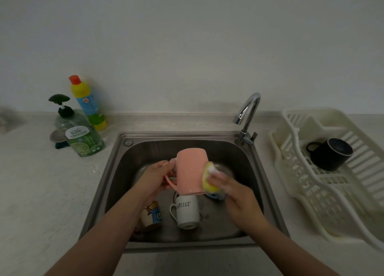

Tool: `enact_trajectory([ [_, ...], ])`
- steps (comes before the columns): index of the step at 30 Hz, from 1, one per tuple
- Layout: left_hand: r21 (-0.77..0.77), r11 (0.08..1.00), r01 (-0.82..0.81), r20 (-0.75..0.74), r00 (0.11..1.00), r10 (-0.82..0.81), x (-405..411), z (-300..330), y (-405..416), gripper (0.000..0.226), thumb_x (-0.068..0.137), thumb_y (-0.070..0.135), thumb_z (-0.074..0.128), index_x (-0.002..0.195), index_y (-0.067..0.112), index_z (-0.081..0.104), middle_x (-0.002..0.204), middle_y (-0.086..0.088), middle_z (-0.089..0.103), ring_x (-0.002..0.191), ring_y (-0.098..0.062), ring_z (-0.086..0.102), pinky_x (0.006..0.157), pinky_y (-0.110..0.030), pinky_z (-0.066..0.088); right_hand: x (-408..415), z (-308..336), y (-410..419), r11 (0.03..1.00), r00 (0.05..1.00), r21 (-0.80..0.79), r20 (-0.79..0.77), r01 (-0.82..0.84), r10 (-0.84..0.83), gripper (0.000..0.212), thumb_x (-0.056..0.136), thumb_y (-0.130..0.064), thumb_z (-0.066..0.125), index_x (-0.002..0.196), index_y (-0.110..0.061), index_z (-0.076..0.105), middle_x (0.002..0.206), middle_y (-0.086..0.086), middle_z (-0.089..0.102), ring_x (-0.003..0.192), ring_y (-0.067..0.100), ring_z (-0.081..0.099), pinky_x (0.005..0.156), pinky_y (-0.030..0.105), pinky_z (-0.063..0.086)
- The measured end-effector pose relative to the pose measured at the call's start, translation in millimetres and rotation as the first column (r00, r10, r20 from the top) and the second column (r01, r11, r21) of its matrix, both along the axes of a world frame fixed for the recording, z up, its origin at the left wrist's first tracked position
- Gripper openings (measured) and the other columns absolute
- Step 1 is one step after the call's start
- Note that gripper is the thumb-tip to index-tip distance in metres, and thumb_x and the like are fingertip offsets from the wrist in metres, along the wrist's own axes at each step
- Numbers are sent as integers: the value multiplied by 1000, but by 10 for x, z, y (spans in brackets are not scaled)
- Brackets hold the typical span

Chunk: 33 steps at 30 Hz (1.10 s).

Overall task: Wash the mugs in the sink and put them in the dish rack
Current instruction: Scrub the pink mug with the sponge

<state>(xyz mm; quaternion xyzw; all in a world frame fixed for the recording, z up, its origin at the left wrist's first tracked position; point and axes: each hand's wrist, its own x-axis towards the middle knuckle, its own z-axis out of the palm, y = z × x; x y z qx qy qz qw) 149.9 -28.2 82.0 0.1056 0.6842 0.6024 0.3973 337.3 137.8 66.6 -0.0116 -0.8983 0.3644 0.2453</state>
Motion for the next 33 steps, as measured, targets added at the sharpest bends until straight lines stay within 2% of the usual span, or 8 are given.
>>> enact_trajectory([
  [3,-68,997,42,-105,993,-49,81,31,69,30,101,35,49,90,10,61,77,-4,67,60,-13,63,57,-24,49,-285,124,17,983,980,-31,89,183,-180,47,93,-12,45,137,-28,50,147,-7,45,137,12,41,112,44,37],
  [8,-158,987,35,-210,975,-69,66,65,92,32,99,36,52,90,7,64,83,-6,72,60,-14,65,56,-23,49,-42,-26,62,929,988,335,63,-157,144,46,88,-9,49,130,-21,58,145,-3,47,141,16,35,111,43,38],
  [12,-240,970,45,-305,945,-120,111,100,220,32,98,34,56,94,4,65,84,-5,74,56,-13,67,49,-17,48,-278,89,73,957,984,272,109,105,-139,53,84,-5,61,135,-20,54,146,-4,41,141,17,31,107,50,40],
  [15,-247,969,24,-306,947,-101,77,106,254,33,98,33,56,91,1,63,81,-5,73,55,-14,67,47,-17,48,-178,17,56,883,989,446,92,-148,119,41,84,-19,49,121,-18,67,137,0,56,137,15,38,109,36,38],
  [21,-60,995,83,-100,991,-88,34,20,192,32,101,36,48,86,11,59,71,-3,64,57,-15,60,56,-25,48,-204,163,163,977,981,-109,77,184,-176,54,92,-5,44,140,-30,45,149,-15,37,139,5,34,114,37,33],
  [26,2,1000,8,-23,1000,-8,11,-1,159,30,101,34,49,88,10,59,70,-3,63,56,-13,60,52,-22,46,68,51,152,984,993,139,6,-116,116,45,92,-6,42,133,-18,57,145,-1,48,138,17,40,112,42,37],
  [30,-99,995,17,-139,990,-30,154,39,269,31,99,32,53,93,3,62,78,-8,69,55,-13,64,49,-20,49,-301,192,141,977,976,88,81,196,-203,49,87,-11,54,134,-22,55,143,-2,48,136,16,39,104,51,44],
  [33,-184,983,-3,-257,965,-45,165,60,331,37,97,33,57,93,-3,63,83,-12,73,54,-14,65,48,-21,51,-276,89,95,843,991,523,16,-123,135,46,67,-15,77,112,-13,71,126,6,65,133,15,38,103,41,44],
])
